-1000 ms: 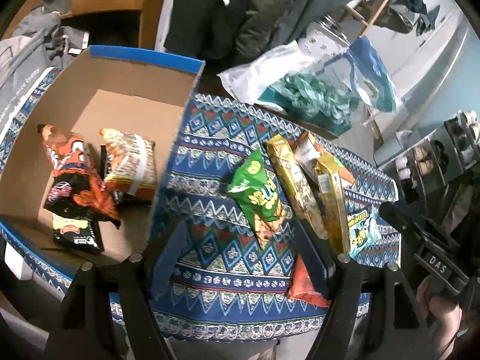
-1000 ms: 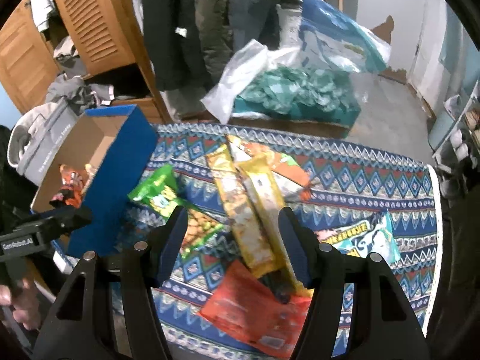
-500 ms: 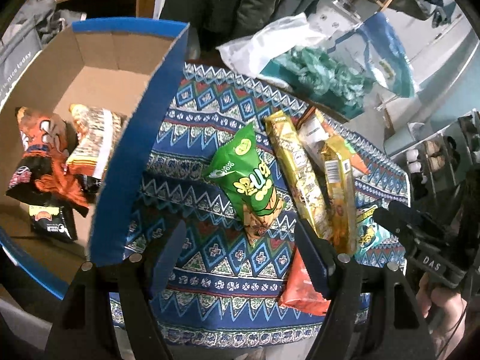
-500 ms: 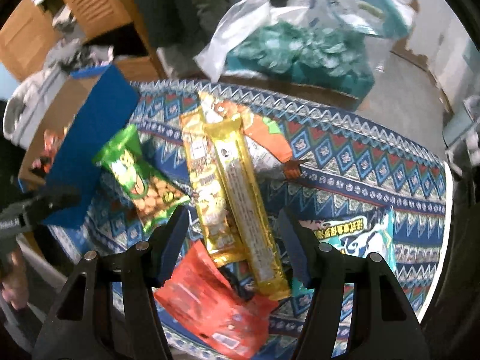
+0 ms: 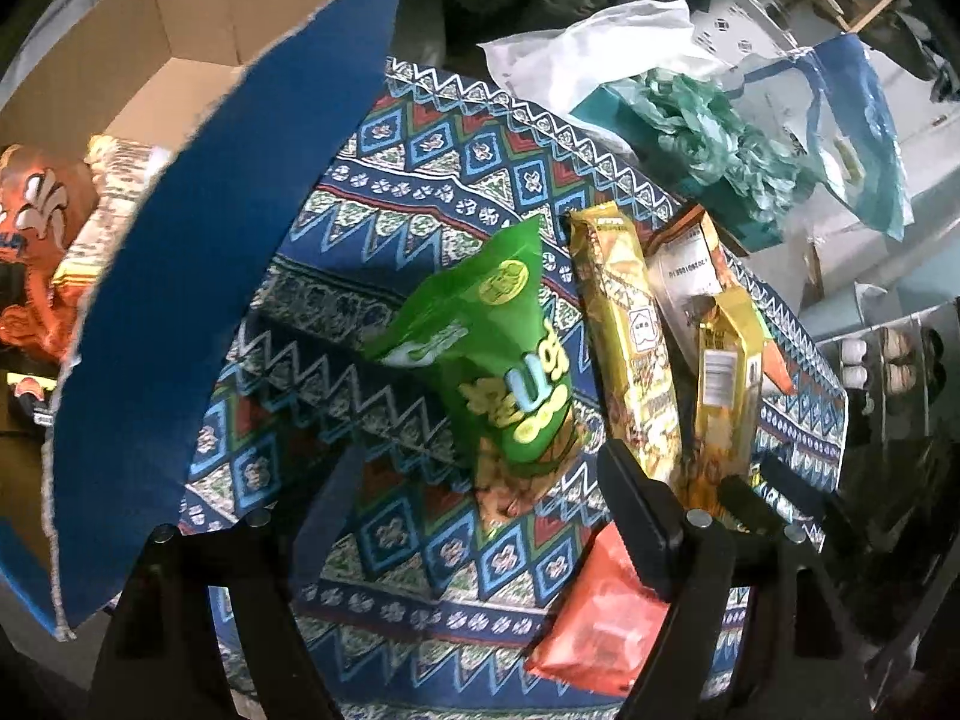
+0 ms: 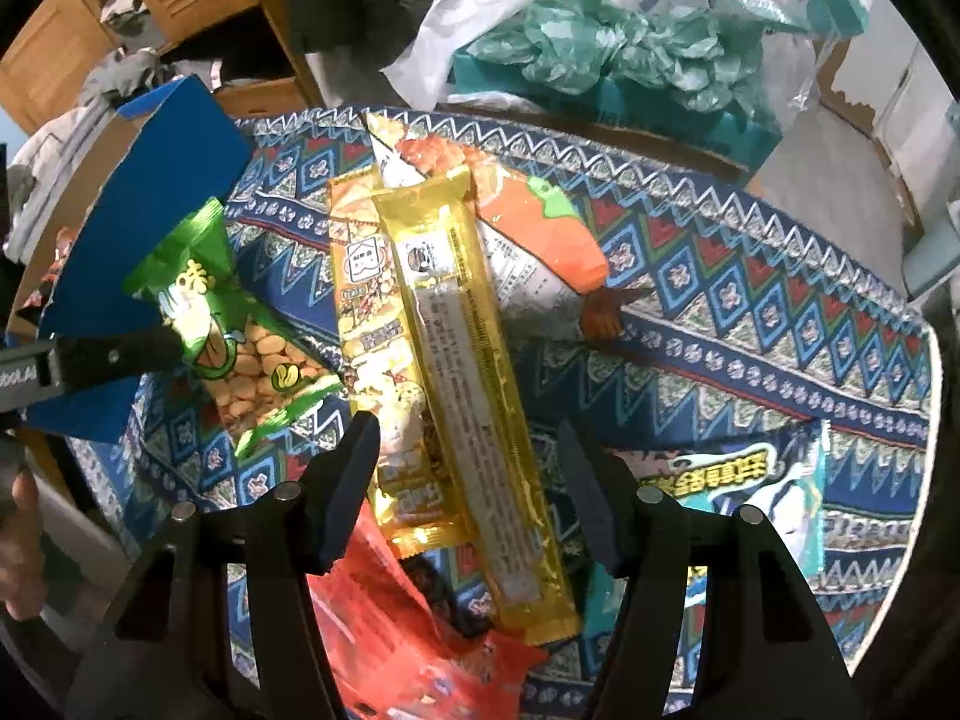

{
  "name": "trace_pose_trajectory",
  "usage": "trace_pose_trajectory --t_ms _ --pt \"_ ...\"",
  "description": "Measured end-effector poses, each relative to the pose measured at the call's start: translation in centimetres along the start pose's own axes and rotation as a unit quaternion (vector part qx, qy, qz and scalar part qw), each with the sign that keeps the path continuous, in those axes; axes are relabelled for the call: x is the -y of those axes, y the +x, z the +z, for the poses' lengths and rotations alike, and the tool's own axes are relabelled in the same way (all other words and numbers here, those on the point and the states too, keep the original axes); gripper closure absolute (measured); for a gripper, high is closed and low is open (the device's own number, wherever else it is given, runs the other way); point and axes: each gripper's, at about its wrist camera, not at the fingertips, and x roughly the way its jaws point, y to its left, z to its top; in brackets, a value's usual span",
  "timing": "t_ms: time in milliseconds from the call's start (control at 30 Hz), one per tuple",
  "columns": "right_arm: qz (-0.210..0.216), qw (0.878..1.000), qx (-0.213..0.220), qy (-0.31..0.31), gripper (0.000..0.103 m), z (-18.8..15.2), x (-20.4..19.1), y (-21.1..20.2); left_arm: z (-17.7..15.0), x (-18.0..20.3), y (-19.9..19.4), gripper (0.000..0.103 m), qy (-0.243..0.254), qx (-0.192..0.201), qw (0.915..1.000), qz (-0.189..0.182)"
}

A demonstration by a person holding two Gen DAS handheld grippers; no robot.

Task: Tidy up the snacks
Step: 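Move both open tools from the box to the snack pile, then grasp the green peanut bag with the left tool while the right tool grasps the long yellow wafer pack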

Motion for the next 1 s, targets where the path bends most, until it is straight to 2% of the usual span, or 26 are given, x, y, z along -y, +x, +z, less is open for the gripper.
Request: trace_pose_trajectory --t_ms 233,533,567,600,633,733,800,933,1000 --pt "-0.001 1.0 -0.014 -0.004 0.053 -0.1 0.5 1.4 1.1 0.8 2.3 0.021 -0.019 -0.015 0.9997 0.004" --pt "-0.015 1.0 -0.021 -0.016 0.068 0.1 0.3 2.6 1.9 1.0 4.2 0.023 -0.015 -0.02 0.9997 -0.001" --pt "-0.016 1.0 -0.019 -0.018 0.069 0.0 0.3 2.6 2.0 1.1 4.3 0.025 -0.009 -0.02 0.9998 -0.001" --pt "-0.021 0.999 -0.017 -0.022 0.07 0.0 0.2 2.6 1.9 1.3 4.2 0.033 0.002 -0.014 0.9999 0.004" --pt "-0.026 0.999 -0.015 -0.026 0.07 -0.1 0.0 2.7 1.8 1.6 4.2 0.051 0.017 -0.01 0.9998 0.01" --pt "-0.043 0.999 -0.006 -0.033 0.072 -0.1 -0.5 2.6 1.4 1.9 4.3 0.058 0.046 -0.011 0.9989 0.002" --pt "-0.052 0.998 0.001 -0.037 0.074 -0.1 -0.9 2.4 1.2 1.8 3.9 0.059 0.055 -0.003 0.9985 0.003" --pt "-0.063 0.997 0.019 -0.037 0.074 0.2 -0.9 1.2 0.9 1.6 2.9 0.07 0.079 0.011 0.9968 0.001" --pt "-0.066 0.997 0.029 -0.038 0.074 0.4 -1.0 0.6 0.7 1.8 2.1 0.071 0.099 0.025 0.9947 0.009"
